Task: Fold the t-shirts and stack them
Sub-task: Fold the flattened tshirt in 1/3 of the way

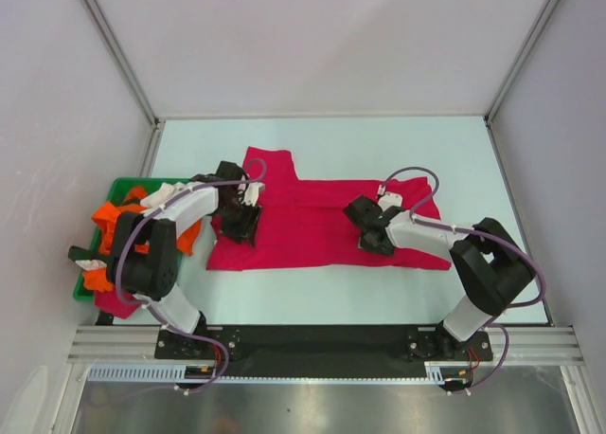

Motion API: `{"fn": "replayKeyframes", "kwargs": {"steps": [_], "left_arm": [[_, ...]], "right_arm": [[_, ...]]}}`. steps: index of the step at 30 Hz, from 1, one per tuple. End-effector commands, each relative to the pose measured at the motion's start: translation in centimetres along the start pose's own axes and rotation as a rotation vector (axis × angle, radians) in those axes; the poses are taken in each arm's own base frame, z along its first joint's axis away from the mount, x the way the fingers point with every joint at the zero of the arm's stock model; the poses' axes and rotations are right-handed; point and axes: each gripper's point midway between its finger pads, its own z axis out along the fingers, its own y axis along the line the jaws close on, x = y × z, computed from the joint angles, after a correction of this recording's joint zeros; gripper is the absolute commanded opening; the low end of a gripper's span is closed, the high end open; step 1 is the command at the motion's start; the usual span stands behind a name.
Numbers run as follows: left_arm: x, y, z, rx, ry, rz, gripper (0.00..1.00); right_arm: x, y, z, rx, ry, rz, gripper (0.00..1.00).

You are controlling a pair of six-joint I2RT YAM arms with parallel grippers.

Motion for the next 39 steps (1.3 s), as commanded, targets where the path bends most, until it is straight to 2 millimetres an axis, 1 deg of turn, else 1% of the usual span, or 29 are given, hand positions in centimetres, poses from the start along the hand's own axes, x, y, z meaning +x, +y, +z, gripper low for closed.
{"fn": "replayKeyframes", "kwargs": {"steps": [1, 5, 10, 19, 22, 24, 26, 27, 28, 29, 30, 31, 32, 33, 34, 35, 36, 37, 38, 39], "left_arm": [[1.8, -0.6, 1.1, 0.039, 0.095, 0.037, 0.51], [2.9, -0.9, 1.5, 0.047, 0.126, 0.061, 0.51], [5.0, -1.5, 1.9, 0.069, 0.187, 0.081, 0.5], [4.7, -1.6, 1.4, 0.064, 0.168, 0.099, 0.51], [4.7, -1.6, 1.4, 0.068, 0.176, 0.096, 0.51], [4.5, -1.6, 1.3, 0.064, 0.175, 0.091, 0.51], [3.7, -1.6, 1.0, 0.057, 0.139, 0.097, 0.49], [2.3, -1.6, 0.5, 0.043, 0.09, 0.106, 0.49], [0.6, -1.6, -0.5, 0.03, 0.016, 0.12, 0.5], [-0.7, -1.7, -1.2, 0.023, -0.027, 0.129, 0.5], [-3.5, -1.8, -2.8, 0.009, -0.107, 0.141, 0.51], [-5.1, -1.7, -3.6, 0.001, -0.152, 0.136, 0.52], [-6.8, -1.6, -4.3, -0.007, -0.192, 0.132, 0.53], [-10.0, -1.3, -6.3, -0.02, -0.28, 0.124, 0.54], [-11.8, -1.1, -7.0, -0.021, -0.324, 0.105, 0.54], [-13.2, -0.4, -6.4, -0.027, -0.325, 0.083, 0.54], [-16.2, 0.3, -8.3, -0.044, -0.4, 0.073, 0.54], [-17.7, 0.8, -8.1, -0.047, -0.413, 0.056, 0.54], [-18.8, 1.7, -6.4, -0.048, -0.388, 0.043, 0.54], [-21.5, 2.6, -7.6, -0.084, -0.444, 0.041, 0.53]], "right_arm": [[3.3, -1.2, 0.7, 0.058, 0.077, -0.01, 0.52], [4.7, -1.5, 0.2, 0.065, 0.097, -0.02, 0.52], [6.2, -1.9, -0.1, 0.076, 0.137, -0.008, 0.52], [8.8, -2.4, -1.3, 0.085, 0.188, -0.007, 0.52], [9.3, -2.5, -1.9, 0.08, 0.196, 0.001, 0.53], [8.8, -2.5, -2.2, 0.073, 0.179, 0.004, 0.53], [7.2, -1.7, -2.5, 0.049, 0.122, 0.005, 0.54], [5.6, -1.6, -2.6, 0.049, 0.063, -0.022, 0.54], [4.3, -1.3, -2.8, 0.042, 0.037, -0.027, 0.55], [1.3, -0.2, -3.2, 0.017, -0.006, 0.019, 0.55], [-0.4, 0.1, -3.4, 0.01, -0.037, 0.027, 0.56], [-2.4, 0.4, -3.7, -0.006, -0.065, 0.008, 0.56], [-6.0, 1.3, -4.4, -0.037, -0.114, 0.061, 0.56], [-8.1, 1.6, -4.8, -0.05, -0.146, 0.072, 0.56], [-9.7, 1.6, -4.7, -0.049, -0.166, 0.041, 0.57], [-11.3, 2.0, -4.9, -0.06, -0.193, 0.041, 0.57], [-14.4, 2.3, -5.7, -0.072, -0.24, 0.069, 0.57], [-15.5, 2.4, -5.8, -0.071, -0.254, 0.064, 0.57], [-16.4, 2.5, -5.5, -0.065, -0.264, 0.02, 0.57], [-17.9, 2.7, -6.0, -0.071, -0.289, 0.025, 0.57]]}}
